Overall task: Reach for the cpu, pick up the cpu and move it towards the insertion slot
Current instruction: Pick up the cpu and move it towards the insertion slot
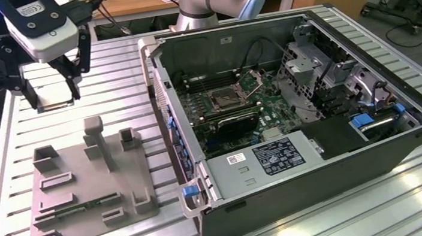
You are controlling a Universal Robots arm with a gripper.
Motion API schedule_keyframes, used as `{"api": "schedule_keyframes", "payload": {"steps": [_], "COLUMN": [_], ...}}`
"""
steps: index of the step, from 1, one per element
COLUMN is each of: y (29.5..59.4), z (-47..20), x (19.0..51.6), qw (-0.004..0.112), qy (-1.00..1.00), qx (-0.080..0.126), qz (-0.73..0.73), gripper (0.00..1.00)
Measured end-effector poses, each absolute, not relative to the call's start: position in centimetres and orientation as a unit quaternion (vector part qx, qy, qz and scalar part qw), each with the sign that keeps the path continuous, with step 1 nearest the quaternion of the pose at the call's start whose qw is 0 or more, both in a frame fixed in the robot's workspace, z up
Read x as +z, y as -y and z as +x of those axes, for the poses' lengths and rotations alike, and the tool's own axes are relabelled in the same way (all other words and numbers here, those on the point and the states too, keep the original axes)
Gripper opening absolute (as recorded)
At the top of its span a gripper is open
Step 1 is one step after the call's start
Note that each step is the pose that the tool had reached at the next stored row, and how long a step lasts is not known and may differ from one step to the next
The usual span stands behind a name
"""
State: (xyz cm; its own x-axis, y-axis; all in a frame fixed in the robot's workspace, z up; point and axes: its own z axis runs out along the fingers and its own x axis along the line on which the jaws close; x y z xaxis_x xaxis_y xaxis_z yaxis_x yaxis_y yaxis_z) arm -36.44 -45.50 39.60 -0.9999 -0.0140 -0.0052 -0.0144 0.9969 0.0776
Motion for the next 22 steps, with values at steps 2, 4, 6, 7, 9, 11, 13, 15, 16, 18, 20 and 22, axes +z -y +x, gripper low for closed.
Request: {"api": "schedule_keyframes", "payload": {"steps": [2, 4, 6, 7, 9, 11, 13, 15, 16, 18, 20, 22], "y": [45.50, 45.50, 45.50, 45.50, 45.50, 45.50, 45.50, 45.50, 45.50, 45.50, 45.50, 45.50], "z": [-36.37, -36.31, -36.24, -36.20, -36.14, -36.07, -36.00, -35.94, -35.90, -35.84, -35.78, -35.71], "x": [39.61, 39.61, 39.61, 39.61, 39.61, 39.61, 39.60, 39.61, 39.61, 39.60, 39.61, 39.61], "qw": [0.002, 0.002, 0.002, 0.002, 0.002, 0.002, 0.002, 0.002, 0.002, 0.002, 0.002, 0.002], "qy": [-0.999, -0.999, -0.999, -0.999, -0.999, -0.999, -0.999, -0.999, -0.999, -0.999, -0.999, -0.999], "qx": [0.039, 0.039, 0.039, 0.039, 0.039, 0.039, 0.039, 0.039, 0.039, 0.039, 0.039, 0.039], "qz": [-0.007, -0.007, -0.007, -0.007, -0.007, -0.007, -0.007, -0.007, -0.007, -0.007, -0.007, -0.007], "gripper": [0.55, 0.55, 0.55, 0.55, 0.55, 0.55, 0.55, 0.55, 0.55, 0.55, 0.55, 0.55]}}
